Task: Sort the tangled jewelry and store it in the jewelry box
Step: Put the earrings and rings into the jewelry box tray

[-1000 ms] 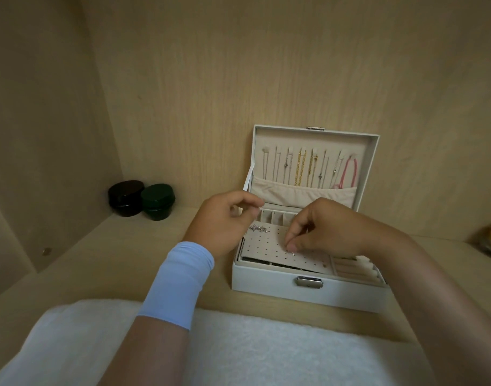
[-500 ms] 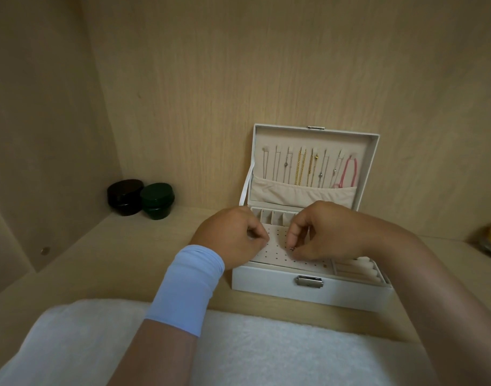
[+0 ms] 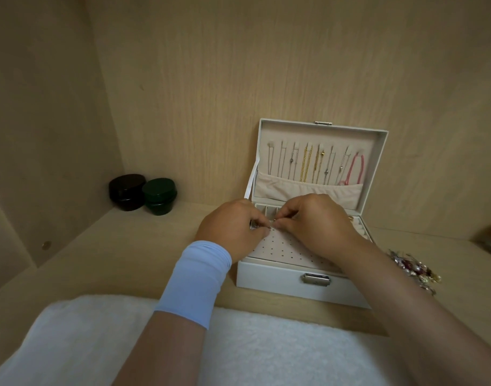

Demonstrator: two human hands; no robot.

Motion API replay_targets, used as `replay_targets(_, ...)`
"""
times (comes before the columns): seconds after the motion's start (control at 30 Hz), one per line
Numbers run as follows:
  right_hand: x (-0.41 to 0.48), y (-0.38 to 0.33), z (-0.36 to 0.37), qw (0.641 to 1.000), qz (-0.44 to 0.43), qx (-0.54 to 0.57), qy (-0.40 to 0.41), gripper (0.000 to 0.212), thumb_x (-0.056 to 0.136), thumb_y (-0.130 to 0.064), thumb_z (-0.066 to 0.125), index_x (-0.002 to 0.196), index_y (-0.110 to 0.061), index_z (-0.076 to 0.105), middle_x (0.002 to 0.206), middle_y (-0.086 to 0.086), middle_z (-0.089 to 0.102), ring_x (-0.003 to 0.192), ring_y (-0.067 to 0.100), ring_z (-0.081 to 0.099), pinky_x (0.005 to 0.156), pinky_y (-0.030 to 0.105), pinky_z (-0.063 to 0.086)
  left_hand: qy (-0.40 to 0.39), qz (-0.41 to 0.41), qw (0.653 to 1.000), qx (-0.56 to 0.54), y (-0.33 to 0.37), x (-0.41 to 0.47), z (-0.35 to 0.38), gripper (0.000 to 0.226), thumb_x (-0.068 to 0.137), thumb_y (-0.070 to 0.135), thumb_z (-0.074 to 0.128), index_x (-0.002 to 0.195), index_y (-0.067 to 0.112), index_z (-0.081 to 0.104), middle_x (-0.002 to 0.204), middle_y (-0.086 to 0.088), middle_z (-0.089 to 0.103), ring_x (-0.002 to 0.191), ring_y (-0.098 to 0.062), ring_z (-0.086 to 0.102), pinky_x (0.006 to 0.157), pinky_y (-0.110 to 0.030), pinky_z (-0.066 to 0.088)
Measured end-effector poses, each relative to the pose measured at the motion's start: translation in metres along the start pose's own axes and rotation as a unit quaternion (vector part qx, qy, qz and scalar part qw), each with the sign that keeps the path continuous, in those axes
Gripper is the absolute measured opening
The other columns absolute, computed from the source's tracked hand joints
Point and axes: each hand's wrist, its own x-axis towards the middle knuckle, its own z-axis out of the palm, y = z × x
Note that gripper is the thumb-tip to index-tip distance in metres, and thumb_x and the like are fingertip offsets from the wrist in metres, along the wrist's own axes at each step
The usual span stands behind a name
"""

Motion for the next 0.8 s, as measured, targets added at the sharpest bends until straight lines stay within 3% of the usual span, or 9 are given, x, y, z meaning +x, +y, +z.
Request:
replay_targets(0.37,-0.001,0.000,-0.009,0.994,-0.064,-0.039,-0.073,0.012,0.090,-0.032,0.066,0.093,-0.036,0.077,0.098,-0.018,0.069,0.086,0.004,0.061,0.077,0.034,0.053,0.001,-0.012,1.000,-0.023,-0.004,0.002,0.002,0.013,0.089,0.034,0.069,0.100,0.032,0.077,0.103,0.013,0.061,0.095,-0.007,0.057,0.087,-0.030,0.050)
replay_targets(0.5,0.000,0.003,-0.010,0.994,-0.066,-0.014,-0.080,0.016,0.090,-0.026,0.066,0.093,-0.038,0.077,0.089,-0.024,0.065,0.076,-0.005,0.055,0.078,0.032,0.053,0.007,-0.017,0.999,-0.026,-0.004,0.002,0.002,0.009,0.089,0.034,0.069,0.096,0.034,0.075,0.099,0.015,0.061,0.095,-0.006,0.057,0.086,-0.030,0.050)
replay_targets(0.7,0.001,0.006,-0.010,0.994,-0.072,0.002,-0.088,0.010,0.088,-0.031,0.069,0.089,-0.036,0.077,0.092,-0.024,0.067,0.078,-0.003,0.057,0.077,0.032,0.053,0.022,-0.035,0.999,-0.022,-0.001,0.002,0.003,0.008,0.090,0.032,0.067,0.092,0.032,0.075,0.102,0.014,0.063,0.093,-0.006,0.057,0.085,-0.030,0.050)
replay_targets(0.8,0.001,0.006,-0.011,0.994,-0.063,0.001,-0.086,0.012,0.089,-0.028,0.069,0.088,-0.038,0.077,0.079,-0.026,0.064,0.068,-0.008,0.055,0.066,0.024,0.046,0.032,-0.047,0.998,-0.016,0.001,0.004,0.006,0.010,0.091,0.030,0.065,0.092,0.031,0.075,0.101,0.015,0.065,0.091,-0.005,0.057,0.082,-0.028,0.051)
